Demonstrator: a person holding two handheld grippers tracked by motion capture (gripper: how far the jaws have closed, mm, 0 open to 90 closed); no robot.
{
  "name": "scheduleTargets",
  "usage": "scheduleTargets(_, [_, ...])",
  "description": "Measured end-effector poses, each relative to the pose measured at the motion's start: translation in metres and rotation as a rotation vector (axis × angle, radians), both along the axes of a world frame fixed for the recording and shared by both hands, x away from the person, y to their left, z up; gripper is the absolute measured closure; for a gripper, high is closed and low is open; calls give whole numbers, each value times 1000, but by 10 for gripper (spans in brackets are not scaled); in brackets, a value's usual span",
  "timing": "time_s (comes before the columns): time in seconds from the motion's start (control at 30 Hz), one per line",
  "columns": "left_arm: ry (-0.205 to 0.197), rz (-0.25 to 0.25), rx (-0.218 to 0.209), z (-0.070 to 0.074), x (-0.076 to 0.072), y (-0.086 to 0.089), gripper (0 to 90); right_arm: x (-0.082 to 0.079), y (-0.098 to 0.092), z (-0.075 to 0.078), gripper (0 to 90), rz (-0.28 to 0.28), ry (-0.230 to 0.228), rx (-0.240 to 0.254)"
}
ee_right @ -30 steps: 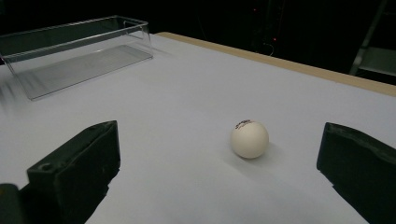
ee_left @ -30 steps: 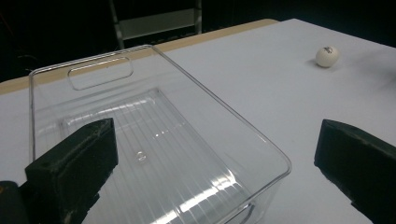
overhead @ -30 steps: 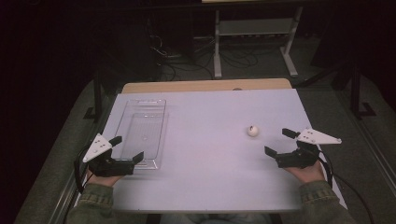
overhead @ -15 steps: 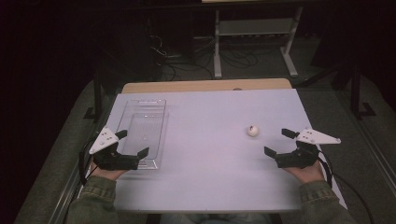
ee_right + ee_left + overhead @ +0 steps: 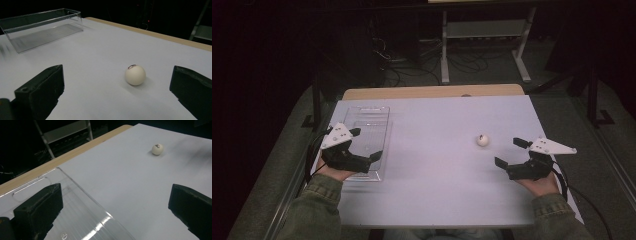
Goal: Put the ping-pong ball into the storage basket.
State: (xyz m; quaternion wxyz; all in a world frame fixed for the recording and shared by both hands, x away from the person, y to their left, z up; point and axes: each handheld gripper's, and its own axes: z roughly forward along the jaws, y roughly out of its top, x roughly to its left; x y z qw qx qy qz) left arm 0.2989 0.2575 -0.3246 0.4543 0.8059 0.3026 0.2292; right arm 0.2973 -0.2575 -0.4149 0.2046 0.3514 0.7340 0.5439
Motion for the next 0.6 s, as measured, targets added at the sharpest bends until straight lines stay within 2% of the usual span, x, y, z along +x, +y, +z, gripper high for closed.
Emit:
scheduleTargets(0.2, [5,-29,27,3,7,-14,0,1,0,0,0,6,2,1])
scheduleTargets(0.37, [38,-75,68,5,18,-31,0,1,1,0,0,11,4,5])
scheduleTargets(0.6, [74,-120,89,6,27,-45,0,1,1,0,0,13,1,4])
